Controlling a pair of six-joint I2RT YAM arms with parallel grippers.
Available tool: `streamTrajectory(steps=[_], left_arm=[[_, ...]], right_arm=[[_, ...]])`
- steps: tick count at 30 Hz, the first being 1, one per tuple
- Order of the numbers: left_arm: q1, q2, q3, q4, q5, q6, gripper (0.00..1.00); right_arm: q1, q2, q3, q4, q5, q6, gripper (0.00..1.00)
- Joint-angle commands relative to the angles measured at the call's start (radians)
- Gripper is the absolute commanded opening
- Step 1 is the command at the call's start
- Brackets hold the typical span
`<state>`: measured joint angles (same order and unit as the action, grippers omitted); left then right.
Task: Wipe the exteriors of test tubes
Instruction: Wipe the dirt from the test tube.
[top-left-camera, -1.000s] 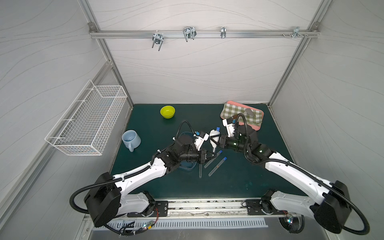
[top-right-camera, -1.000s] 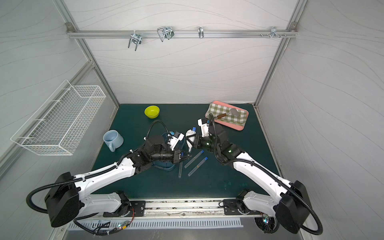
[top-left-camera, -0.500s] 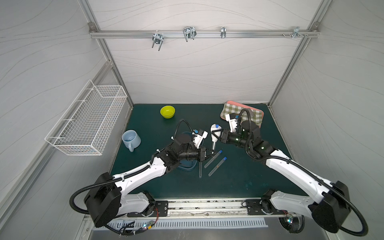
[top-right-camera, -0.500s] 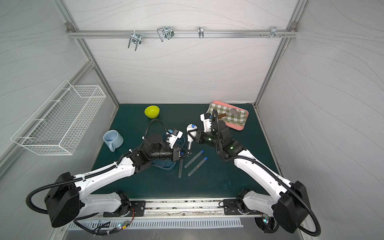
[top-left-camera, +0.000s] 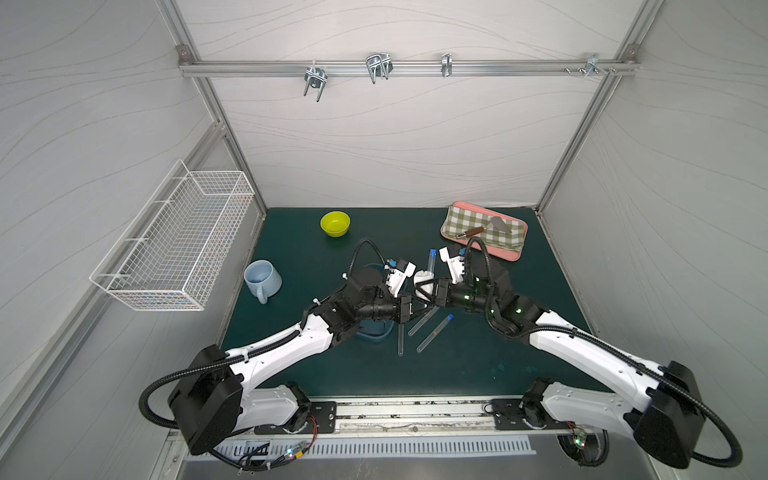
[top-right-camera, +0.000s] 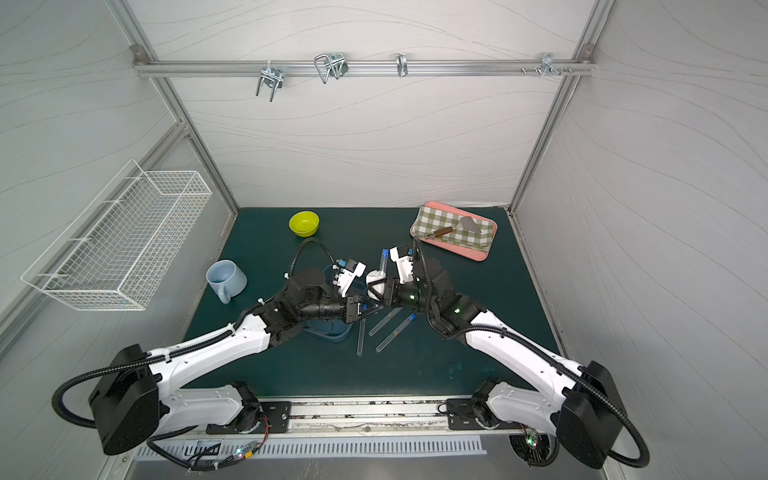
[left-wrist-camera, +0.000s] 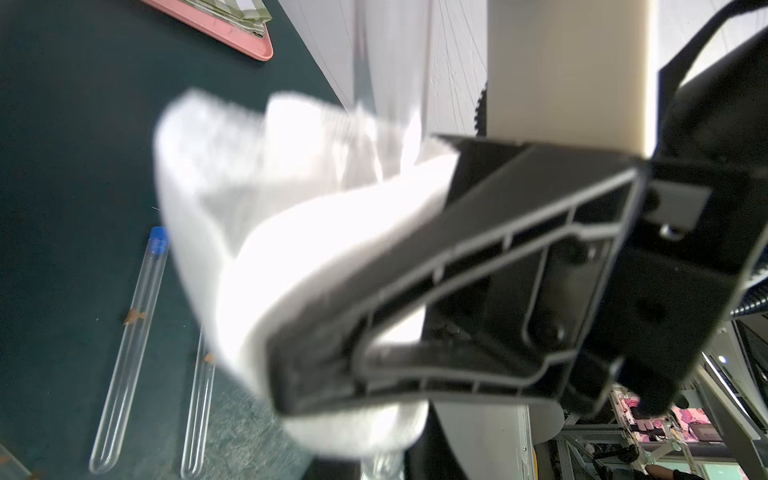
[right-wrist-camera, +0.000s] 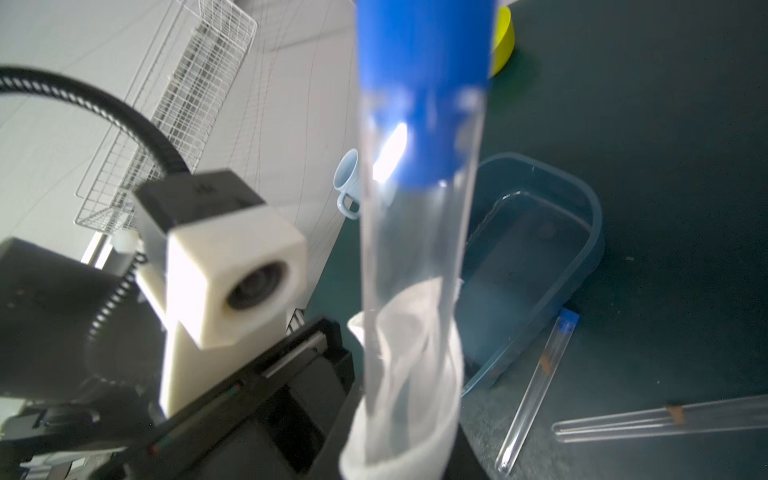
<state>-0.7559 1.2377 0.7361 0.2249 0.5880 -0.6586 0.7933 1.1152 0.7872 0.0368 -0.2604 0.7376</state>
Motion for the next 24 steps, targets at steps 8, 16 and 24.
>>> streamTrajectory(steps=[8,16,24], left_arm=[[0.006,0.0,0.057,0.054,0.012,-0.004,0.07],[0.009,-0.006,0.06,0.06,0.005,-0.004,0.07],[0.009,-0.017,0.056,0.047,-0.004,0.0,0.07]], right_arm=[[-0.136,0.091,0.172,-0.018,-0.063,-0.067,0.22],[-0.063,0.059,0.13,-0.038,-0.024,-0.06,0.21],[-0.002,-0.002,0.027,-0.007,0.042,-0.006,0.21]])
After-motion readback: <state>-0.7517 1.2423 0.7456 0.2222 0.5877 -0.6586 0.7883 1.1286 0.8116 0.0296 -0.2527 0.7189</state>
